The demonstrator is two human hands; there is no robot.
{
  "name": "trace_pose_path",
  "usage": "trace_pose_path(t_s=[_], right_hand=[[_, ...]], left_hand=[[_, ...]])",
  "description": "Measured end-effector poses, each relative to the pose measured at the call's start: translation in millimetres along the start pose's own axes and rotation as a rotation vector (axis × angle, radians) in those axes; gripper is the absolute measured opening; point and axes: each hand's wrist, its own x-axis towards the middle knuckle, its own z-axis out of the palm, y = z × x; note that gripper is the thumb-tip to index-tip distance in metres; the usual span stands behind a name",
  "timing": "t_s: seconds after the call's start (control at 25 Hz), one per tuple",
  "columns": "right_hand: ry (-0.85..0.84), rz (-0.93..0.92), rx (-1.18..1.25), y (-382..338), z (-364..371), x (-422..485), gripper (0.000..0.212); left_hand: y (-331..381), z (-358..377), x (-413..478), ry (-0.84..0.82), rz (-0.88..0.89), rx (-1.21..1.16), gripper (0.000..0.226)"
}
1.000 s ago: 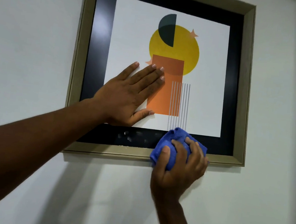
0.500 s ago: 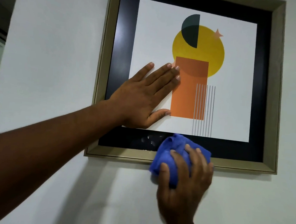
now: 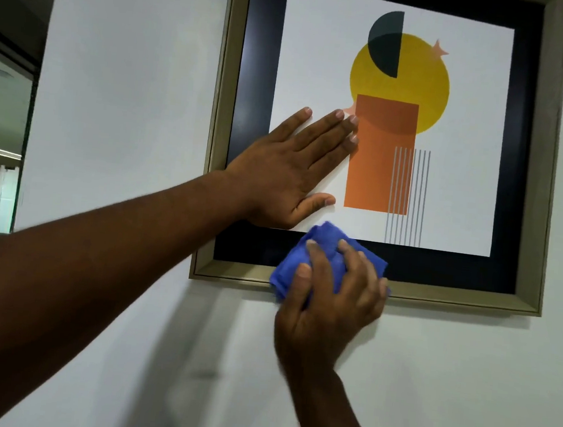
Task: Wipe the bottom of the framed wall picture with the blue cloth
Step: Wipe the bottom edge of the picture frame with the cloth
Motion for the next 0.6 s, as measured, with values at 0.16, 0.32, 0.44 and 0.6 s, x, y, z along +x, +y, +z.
trace_pose_path(t_s=[0.16,0.32,0.44,0.6], right_hand=[[-0.057,-0.208,0.010,33,-20,-2,0.034],[-0.050,0.033,0.005,-14,-3,3,0.034],[-0.220,-0.205,0.054,-45,1,-17,0.036],[-0.200,-0.318,0.044,-14,-6,-6,0.033]], left_hand=[[-4,-1,-4,-0.003,0.005,-0.002,0.077],[-2,-2,-3,0.001,-0.007,-0.003,0.075],[-3,0,-4,0.006,-0.020,-0.003,0.072],[-6,0,-5,0.010,-0.009,-0.002,0.073]])
